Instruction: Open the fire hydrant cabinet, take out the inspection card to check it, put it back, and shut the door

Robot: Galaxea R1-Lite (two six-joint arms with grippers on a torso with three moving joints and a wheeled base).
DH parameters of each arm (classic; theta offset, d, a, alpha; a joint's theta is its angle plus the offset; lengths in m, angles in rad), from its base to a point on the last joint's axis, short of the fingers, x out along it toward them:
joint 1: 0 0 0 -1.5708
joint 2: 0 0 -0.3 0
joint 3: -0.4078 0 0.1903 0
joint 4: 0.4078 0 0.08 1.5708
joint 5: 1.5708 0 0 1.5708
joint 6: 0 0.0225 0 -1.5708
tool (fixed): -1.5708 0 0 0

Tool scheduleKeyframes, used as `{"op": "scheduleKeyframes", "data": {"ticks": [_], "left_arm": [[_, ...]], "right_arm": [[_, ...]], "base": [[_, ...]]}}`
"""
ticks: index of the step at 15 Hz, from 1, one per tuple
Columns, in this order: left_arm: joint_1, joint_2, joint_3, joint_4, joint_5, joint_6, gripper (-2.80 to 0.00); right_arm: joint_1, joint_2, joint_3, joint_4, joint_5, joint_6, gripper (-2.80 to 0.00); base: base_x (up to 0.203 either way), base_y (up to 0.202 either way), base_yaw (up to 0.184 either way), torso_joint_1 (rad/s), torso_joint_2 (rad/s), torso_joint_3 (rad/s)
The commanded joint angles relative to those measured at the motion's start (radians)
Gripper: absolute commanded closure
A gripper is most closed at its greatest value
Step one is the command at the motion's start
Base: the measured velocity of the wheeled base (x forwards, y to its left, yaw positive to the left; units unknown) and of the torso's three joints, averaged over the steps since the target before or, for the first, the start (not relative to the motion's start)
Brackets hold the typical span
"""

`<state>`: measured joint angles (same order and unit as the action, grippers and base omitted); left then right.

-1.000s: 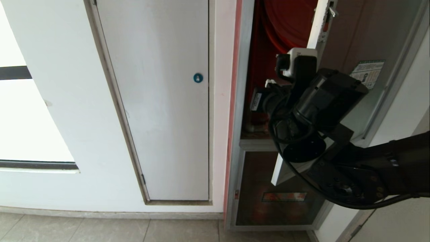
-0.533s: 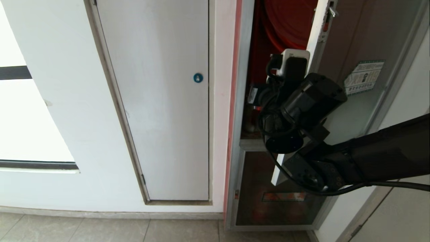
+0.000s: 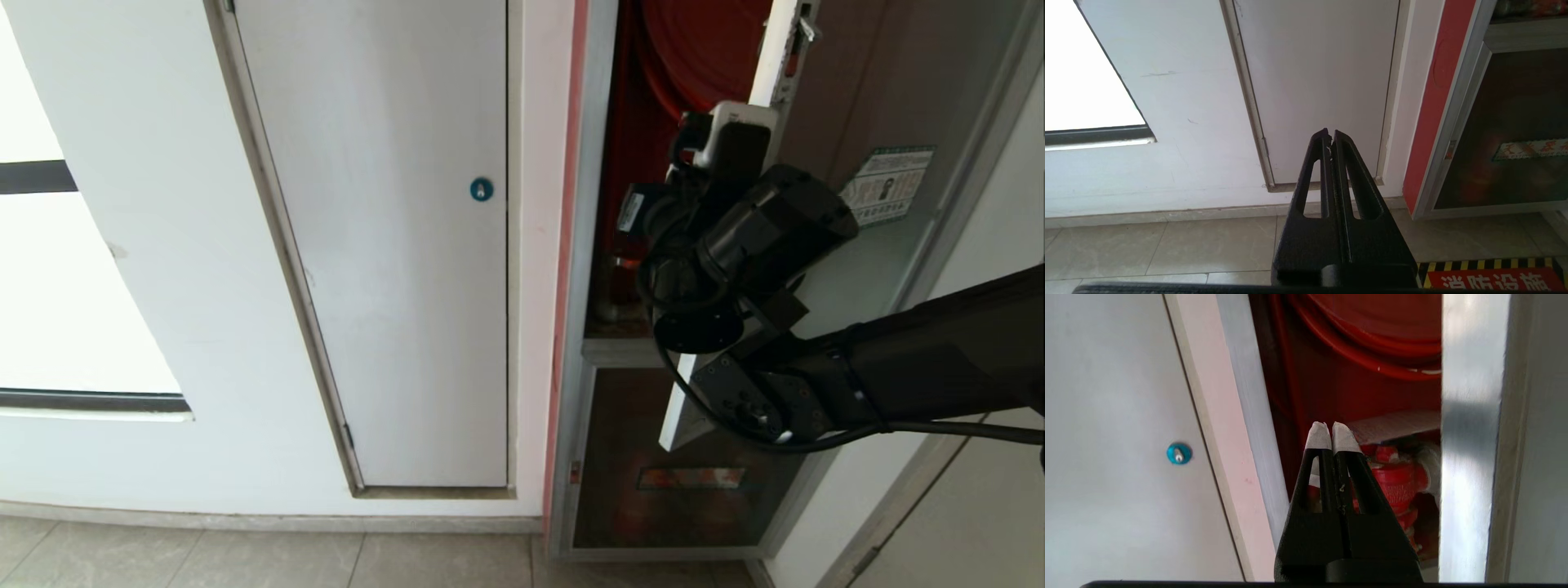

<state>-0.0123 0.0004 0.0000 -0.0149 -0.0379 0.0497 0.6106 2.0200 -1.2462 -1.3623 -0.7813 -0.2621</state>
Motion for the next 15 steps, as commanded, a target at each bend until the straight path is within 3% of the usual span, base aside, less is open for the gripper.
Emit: {"op": "scheduleKeyframes", "data": {"ticks": [1, 15], "left_arm": [[0.000, 0.000, 0.012, 0.000, 0.000, 0.001, 0.00], [0.000, 0.000, 0.012, 0.000, 0.000, 0.001, 0.00]], "right_arm": [[-0.015, -0.008, -0.025, -0.008, -0.004, -0.002, 0.00], [-0.053, -0.048, -0.018, -0.009, -0.004, -0.002, 0.00]], "base": [[0.000, 0.000, 0.000, 0.000, 0.00, 0.000], [0.000, 0.000, 0.000, 0.000, 0.00, 0.000]]}}
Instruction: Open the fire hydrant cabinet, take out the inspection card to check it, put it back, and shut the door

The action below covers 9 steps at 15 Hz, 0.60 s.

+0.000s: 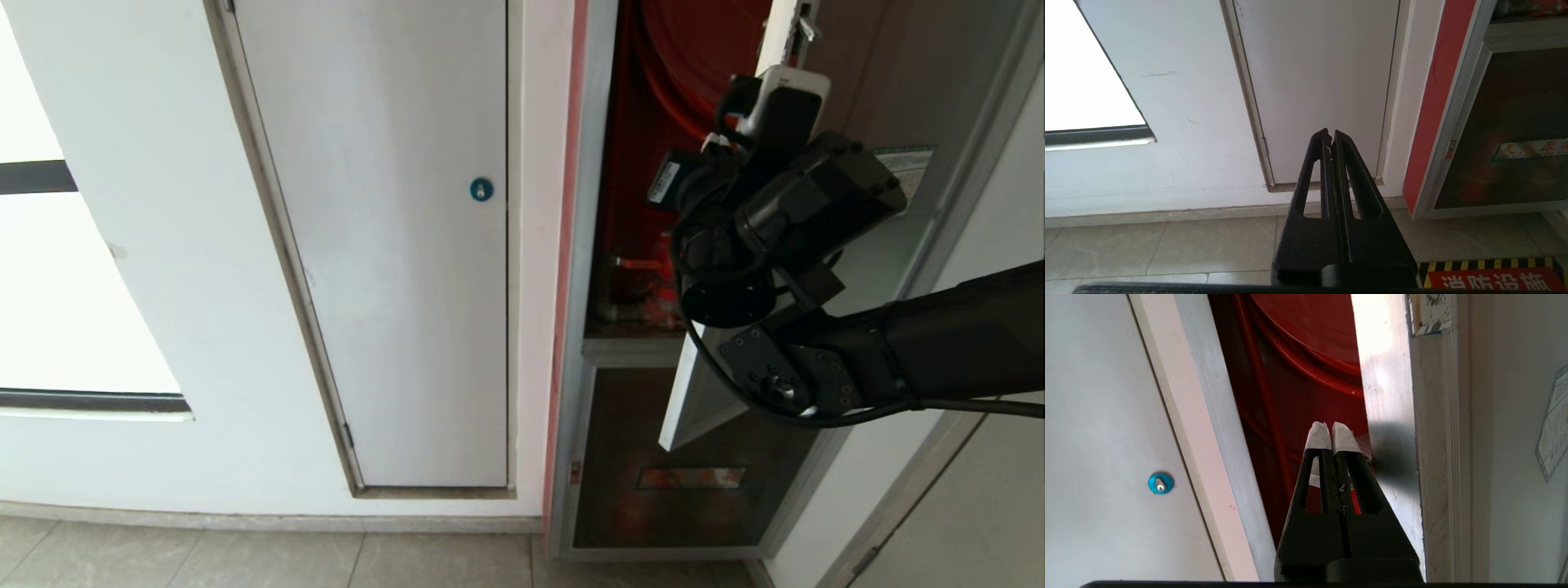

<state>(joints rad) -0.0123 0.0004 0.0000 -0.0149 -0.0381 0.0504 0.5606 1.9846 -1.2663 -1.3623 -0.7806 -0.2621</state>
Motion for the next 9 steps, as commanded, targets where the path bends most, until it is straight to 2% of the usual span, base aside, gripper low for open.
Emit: {"op": "scheduleKeyframes", "data": {"ticks": [1, 9], "left_arm": [[0.000, 0.000, 0.012, 0.000, 0.000, 0.000, 0.00], [0.000, 0.000, 0.012, 0.000, 0.000, 0.000, 0.00]], "right_arm": [[-0.009, -0.016, 0.004, -0.009, -0.008, 0.000, 0.00], [-0.020, -0.062, 0.068, -0.009, -0.009, 0.000, 0.00]], "base": [[0.000, 0.000, 0.000, 0.000, 0.00, 0.000], [0.000, 0.000, 0.000, 0.000, 0.00, 0.000]]}}
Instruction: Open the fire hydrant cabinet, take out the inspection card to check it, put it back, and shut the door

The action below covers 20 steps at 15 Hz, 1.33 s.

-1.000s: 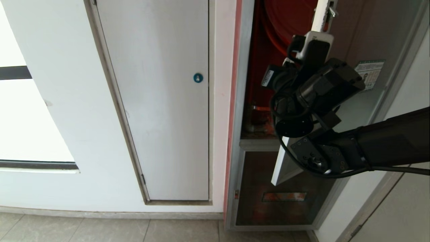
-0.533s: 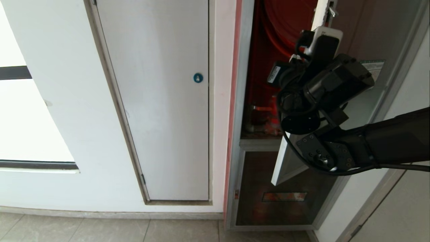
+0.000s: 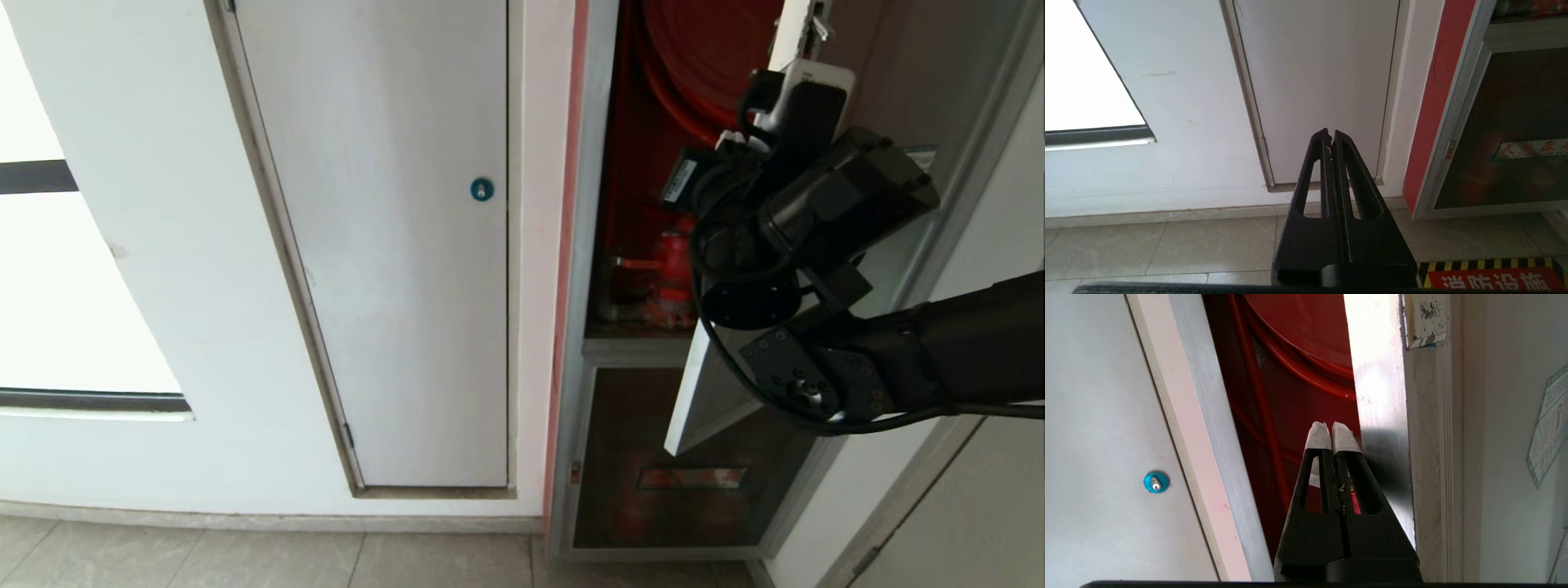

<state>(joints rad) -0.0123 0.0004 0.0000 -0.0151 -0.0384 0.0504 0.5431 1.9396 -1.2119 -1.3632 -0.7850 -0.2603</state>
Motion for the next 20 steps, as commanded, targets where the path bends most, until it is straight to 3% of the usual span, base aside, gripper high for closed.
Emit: {"op": "scheduleKeyframes", "data": {"ticks": [1, 20], "left_arm": [[0.000, 0.000, 0.012, 0.000, 0.000, 0.000, 0.00], [0.000, 0.000, 0.012, 0.000, 0.000, 0.000, 0.00]], "right_arm": [[-0.003, -0.030, 0.031, -0.008, -0.005, -0.002, 0.00], [0.014, -0.346, 0.414, -0.089, -0.008, 0.000, 0.00]], "base": [[0.000, 0.000, 0.000, 0.000, 0.00, 0.000], [0.000, 0.000, 0.000, 0.000, 0.00, 0.000]]}}
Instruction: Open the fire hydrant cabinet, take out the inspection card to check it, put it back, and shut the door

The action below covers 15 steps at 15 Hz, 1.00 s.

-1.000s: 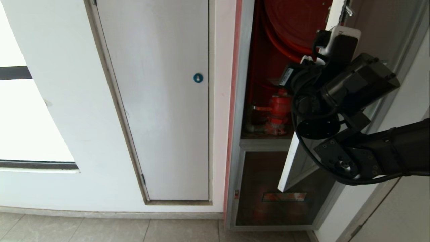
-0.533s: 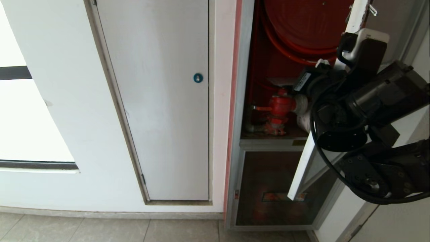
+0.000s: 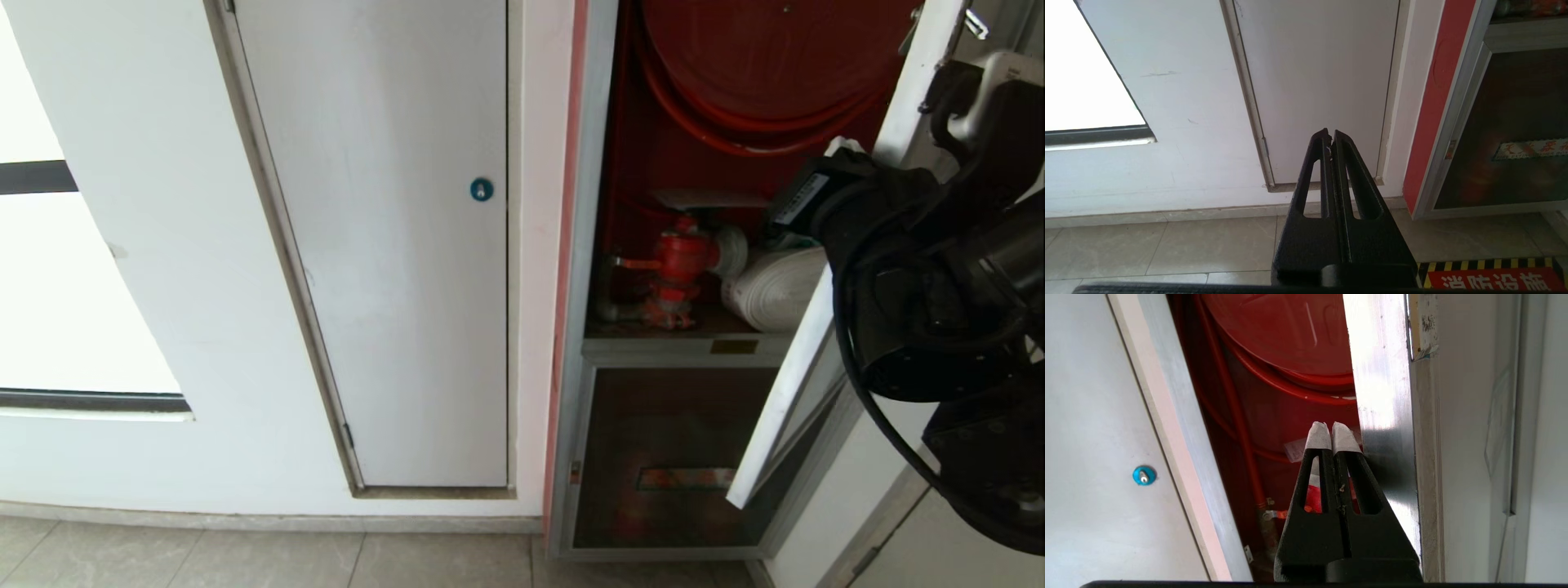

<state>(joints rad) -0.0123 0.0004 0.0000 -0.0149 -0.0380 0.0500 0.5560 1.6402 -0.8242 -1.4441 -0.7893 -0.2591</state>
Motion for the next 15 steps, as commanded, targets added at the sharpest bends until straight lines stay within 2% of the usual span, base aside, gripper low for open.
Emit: {"op": "scheduleKeyframes", "data": {"ticks": [1, 7, 10, 15], "left_arm": [[0.000, 0.000, 0.012, 0.000, 0.000, 0.001, 0.00], [0.000, 0.000, 0.012, 0.000, 0.000, 0.001, 0.00], [0.000, 0.000, 0.012, 0.000, 0.000, 0.001, 0.00], [0.000, 0.000, 0.012, 0.000, 0.000, 0.001, 0.00]], "right_arm": [[0.001, -0.056, 0.034, -0.009, -0.004, -0.002, 0.00], [0.000, -0.144, 0.117, -0.008, -0.005, -0.001, 0.00], [0.001, -0.168, 0.129, -0.004, -0.047, -0.002, 0.00], [-0.001, -0.183, 0.128, 0.005, -0.070, -0.003, 0.00]], "base": [[0.000, 0.000, 0.000, 0.000, 0.00, 0.000], [0.000, 0.000, 0.000, 0.000, 0.00, 0.000], [0.000, 0.000, 0.000, 0.000, 0.00, 0.000], [0.000, 0.000, 0.000, 0.000, 0.00, 0.000]]}}
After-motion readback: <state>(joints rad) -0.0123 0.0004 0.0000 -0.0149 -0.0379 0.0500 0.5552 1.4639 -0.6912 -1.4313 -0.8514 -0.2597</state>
